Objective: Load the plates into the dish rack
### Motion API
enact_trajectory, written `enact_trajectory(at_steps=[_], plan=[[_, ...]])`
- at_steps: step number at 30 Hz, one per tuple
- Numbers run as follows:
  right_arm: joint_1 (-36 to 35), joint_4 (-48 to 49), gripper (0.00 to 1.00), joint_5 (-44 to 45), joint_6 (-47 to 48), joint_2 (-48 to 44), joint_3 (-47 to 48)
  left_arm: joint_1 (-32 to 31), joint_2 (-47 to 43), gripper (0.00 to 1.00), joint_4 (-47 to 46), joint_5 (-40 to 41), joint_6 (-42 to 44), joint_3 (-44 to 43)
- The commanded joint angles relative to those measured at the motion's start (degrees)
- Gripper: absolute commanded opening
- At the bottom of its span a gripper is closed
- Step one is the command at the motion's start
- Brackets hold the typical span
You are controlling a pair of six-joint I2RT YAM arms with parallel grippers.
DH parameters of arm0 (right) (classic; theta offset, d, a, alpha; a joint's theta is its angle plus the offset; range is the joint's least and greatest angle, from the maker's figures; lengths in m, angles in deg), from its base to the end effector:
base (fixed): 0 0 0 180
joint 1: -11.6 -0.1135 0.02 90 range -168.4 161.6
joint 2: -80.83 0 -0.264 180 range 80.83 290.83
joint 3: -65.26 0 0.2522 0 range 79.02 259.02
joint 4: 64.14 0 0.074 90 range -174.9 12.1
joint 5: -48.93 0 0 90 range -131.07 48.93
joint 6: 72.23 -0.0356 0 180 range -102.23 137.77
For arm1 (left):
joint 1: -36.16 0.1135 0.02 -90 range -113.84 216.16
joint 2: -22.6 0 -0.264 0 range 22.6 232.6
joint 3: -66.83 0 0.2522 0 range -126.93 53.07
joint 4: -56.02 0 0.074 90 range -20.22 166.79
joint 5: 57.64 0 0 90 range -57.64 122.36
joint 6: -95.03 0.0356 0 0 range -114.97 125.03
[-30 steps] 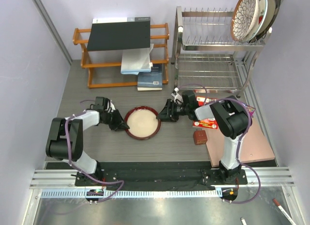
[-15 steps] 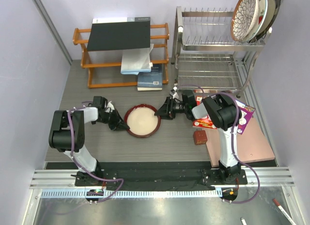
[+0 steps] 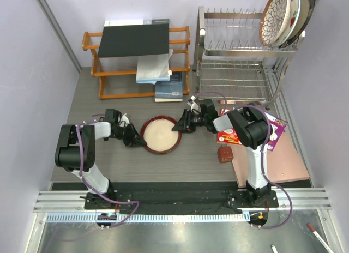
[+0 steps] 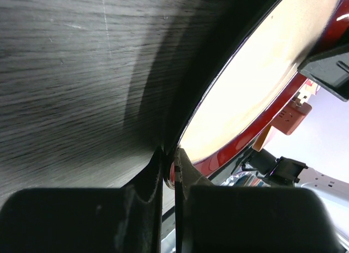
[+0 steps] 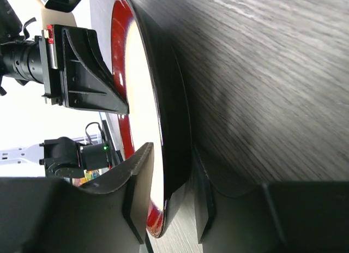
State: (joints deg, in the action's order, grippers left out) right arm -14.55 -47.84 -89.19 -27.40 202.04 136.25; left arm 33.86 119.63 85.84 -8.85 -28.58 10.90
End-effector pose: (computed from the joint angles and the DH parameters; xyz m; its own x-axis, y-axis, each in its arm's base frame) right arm 0.3467 0.1998 0.0909 -0.9551 0.0585 -0.2904 -0.2432 0.4049 0.8814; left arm 0.2741 -0.0345 0.1145 -0.9223 -0.3797 0.0724 -0.3183 0.6398 -0.6995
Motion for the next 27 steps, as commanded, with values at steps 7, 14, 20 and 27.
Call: enact_trajectory(at_steps=[7,14,20,27], plan=[[-7.1,-1.9,0.32,0.4,2.6,-2.3,-0.5,-5.8,0.0,0.00,-3.1,2.5,2.2,0.6],[-7.0,-8.4,0.01,2.9,7.4,-6.2,-1.5,-6.7,-3.1,0.21,-2.4,5.9,2.4,1.5],[-6.3,-19.8,0.01,3.0,16.6,-16.2,-3.8,-6.6,-7.6,0.85,10.5,17.0,11.2,-4.2],[-3.0,-40.4,0.01,5.3,29.9,-30.0,0.2,-2.5,-16.7,1.00,17.0,23.5,16.4,-10.0]])
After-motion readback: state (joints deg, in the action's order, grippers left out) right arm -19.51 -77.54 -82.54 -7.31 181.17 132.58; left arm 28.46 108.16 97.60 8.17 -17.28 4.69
